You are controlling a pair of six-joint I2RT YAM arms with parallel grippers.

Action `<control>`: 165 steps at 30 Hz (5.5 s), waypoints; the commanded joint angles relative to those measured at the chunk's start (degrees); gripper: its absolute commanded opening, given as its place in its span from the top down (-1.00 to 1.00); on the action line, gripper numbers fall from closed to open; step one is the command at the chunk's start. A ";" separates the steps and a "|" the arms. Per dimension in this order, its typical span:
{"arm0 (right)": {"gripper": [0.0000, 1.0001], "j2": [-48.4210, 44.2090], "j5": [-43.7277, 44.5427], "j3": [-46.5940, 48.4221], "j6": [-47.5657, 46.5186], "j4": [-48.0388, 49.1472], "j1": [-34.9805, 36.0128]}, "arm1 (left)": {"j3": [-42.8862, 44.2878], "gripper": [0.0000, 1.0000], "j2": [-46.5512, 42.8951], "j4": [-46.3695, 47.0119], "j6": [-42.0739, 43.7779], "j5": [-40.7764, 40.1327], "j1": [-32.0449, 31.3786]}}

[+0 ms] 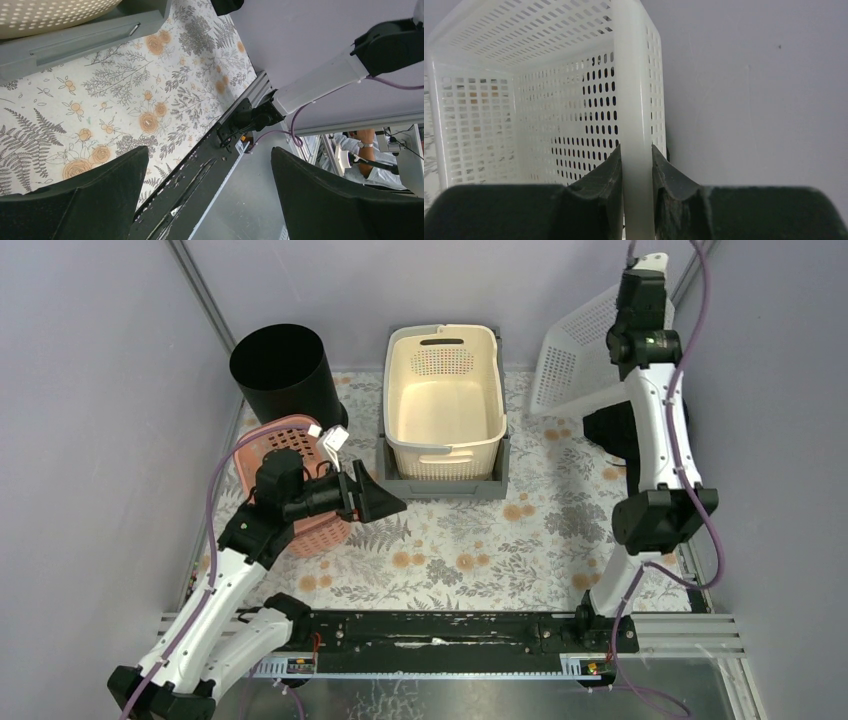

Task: Turn the large container upside down
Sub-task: Turn the container upside down at the center of the board.

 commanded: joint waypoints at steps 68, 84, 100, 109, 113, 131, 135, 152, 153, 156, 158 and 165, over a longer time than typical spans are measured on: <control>-0.62 5.04 -5.92 -10.47 2.59 8.84 32.63 | 3.74 -1.00 1.20 -7.06 4.05 -8.85 -0.21; -0.77 -15.63 -34.93 -31.77 29.85 9.97 9.34 | 18.62 -1.00 18.11 -9.09 10.04 -13.10 -0.26; -0.64 -28.35 -38.02 -55.59 35.47 15.41 7.60 | 32.32 -1.00 38.79 -5.55 10.30 -14.23 -0.22; -0.48 -27.67 -46.26 -73.53 44.37 31.77 7.23 | 33.94 -1.00 41.63 -4.54 9.80 -14.19 -0.21; -0.35 -25.82 -44.95 -79.02 47.18 39.38 7.24 | 33.47 -1.00 41.55 -5.02 10.34 -14.01 -0.13; -0.07 0.41 -25.50 -69.38 56.23 53.33 7.38 | 31.82 -1.00 36.91 -7.05 10.88 -15.50 -0.17; -0.13 1.82 -17.77 -65.92 53.16 48.92 6.26 | 32.31 -1.00 36.25 -8.53 11.81 -15.91 -0.17; -0.14 -1.01 -27.95 -62.27 54.70 43.66 -12.12 | 32.83 -1.00 36.43 -9.87 12.61 -16.20 -0.09; -0.14 -1.63 -27.65 -62.37 55.05 43.29 -12.17 | 32.97 -1.00 36.53 -9.92 12.66 -16.25 -0.11; -0.17 -4.35 -26.14 -63.24 54.19 42.58 -12.44 | 33.22 -1.00 36.39 -10.59 13.04 -16.49 -0.11; -0.29 -5.94 -24.73 -63.73 53.56 42.18 -13.23 | 33.13 -1.00 36.19 -10.94 13.35 -16.80 -0.09; -0.42 -5.91 -33.71 -62.60 55.44 40.69 -21.69 | 33.02 -1.00 36.34 -11.09 13.53 -16.48 -0.05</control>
